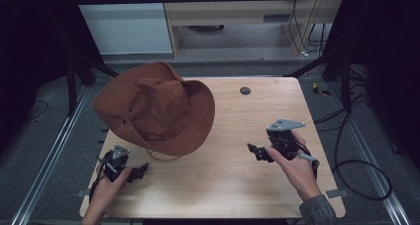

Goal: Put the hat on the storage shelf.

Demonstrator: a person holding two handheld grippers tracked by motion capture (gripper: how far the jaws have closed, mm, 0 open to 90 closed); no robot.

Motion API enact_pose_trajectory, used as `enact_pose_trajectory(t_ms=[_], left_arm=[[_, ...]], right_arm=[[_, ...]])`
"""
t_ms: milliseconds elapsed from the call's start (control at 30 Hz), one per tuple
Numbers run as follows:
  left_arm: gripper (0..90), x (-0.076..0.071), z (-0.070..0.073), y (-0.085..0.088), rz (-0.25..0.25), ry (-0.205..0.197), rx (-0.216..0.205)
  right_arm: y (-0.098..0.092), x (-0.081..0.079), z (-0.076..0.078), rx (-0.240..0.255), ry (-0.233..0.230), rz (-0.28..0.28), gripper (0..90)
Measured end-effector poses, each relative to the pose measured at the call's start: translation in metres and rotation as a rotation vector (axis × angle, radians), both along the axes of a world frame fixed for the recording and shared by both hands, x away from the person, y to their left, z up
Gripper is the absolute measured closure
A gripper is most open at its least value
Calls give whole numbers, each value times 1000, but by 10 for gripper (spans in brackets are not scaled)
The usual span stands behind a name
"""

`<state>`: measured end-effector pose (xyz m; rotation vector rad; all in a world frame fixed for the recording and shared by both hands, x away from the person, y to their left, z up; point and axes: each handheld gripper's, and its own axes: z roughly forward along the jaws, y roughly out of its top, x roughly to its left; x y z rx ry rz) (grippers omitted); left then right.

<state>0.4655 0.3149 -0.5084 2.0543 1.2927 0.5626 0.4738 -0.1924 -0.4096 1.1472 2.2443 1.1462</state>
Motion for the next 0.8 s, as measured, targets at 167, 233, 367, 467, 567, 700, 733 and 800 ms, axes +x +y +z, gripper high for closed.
enact_pose_trajectory(t_ms=[167, 233, 367, 467, 567, 700, 733, 800], left_arm=[[0, 0, 0, 0, -1, -1, 3], [0, 0, 0, 0, -2, -2, 5], [0, 0, 0, 0, -1, -1, 2], [0, 0, 0, 0, -1, -1, 2], [0, 0, 0, 0, -1, 0, 0], [0, 0, 0, 0, -1, 0, 0], [0, 0, 0, 0, -1, 0, 0], [0, 0, 0, 0, -4, -2, 4]], right_arm=[[1, 0, -36, -47, 50, -28, 118], [1, 0, -48, -65, 68, -44, 122], [2, 2, -68, -100, 98, -89, 122], [2, 2, -80, -139, 122, -107, 115], [2, 1, -89, -140, 139, -124, 111], [3, 0, -94, -140, 134, -129, 91], [3, 0, -95, -140, 132, -128, 90], [3, 0, -96, -132, 126, -129, 78]])
